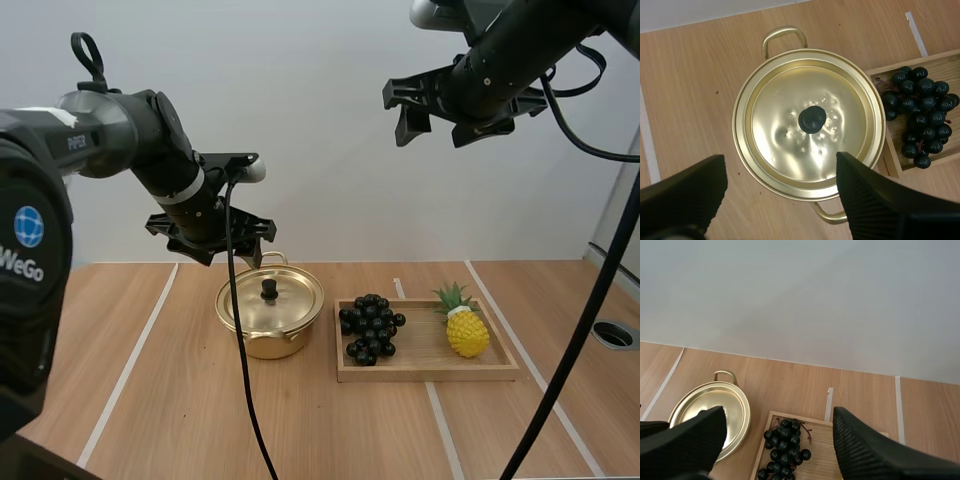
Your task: Open the pot, put the grape inside, and close it
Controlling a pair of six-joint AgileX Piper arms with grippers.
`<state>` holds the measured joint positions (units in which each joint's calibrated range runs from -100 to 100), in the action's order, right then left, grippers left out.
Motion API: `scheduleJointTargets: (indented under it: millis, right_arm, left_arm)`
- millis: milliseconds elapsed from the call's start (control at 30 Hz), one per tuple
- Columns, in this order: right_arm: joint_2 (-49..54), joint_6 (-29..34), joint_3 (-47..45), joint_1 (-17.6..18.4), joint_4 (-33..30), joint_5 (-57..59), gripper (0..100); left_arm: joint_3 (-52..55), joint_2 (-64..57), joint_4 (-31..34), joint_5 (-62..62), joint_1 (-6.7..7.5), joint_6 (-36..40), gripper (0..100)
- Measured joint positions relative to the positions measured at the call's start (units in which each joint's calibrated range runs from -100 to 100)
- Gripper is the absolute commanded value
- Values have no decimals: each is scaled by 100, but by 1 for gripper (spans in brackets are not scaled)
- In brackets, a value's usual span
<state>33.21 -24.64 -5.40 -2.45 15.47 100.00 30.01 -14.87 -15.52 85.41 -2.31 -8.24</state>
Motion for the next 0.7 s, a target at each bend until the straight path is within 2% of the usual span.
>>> scheduleJointTargets:
  millis: [167, 500, 700]
  right_arm:
    - [-131, 0, -138, 0, -56, -2, 100]
    - [-170, -7, -967, 0, -142, 0, 100]
    - [-170, -29, -1060, 0, -184, 0, 100]
  left_arm:
    - [21, 99, -35, -97, 0, -27, 100]
    - [21, 107, -49, -186, 0, -101, 100]
    - [21, 107, -110, -186, 0, -238, 100]
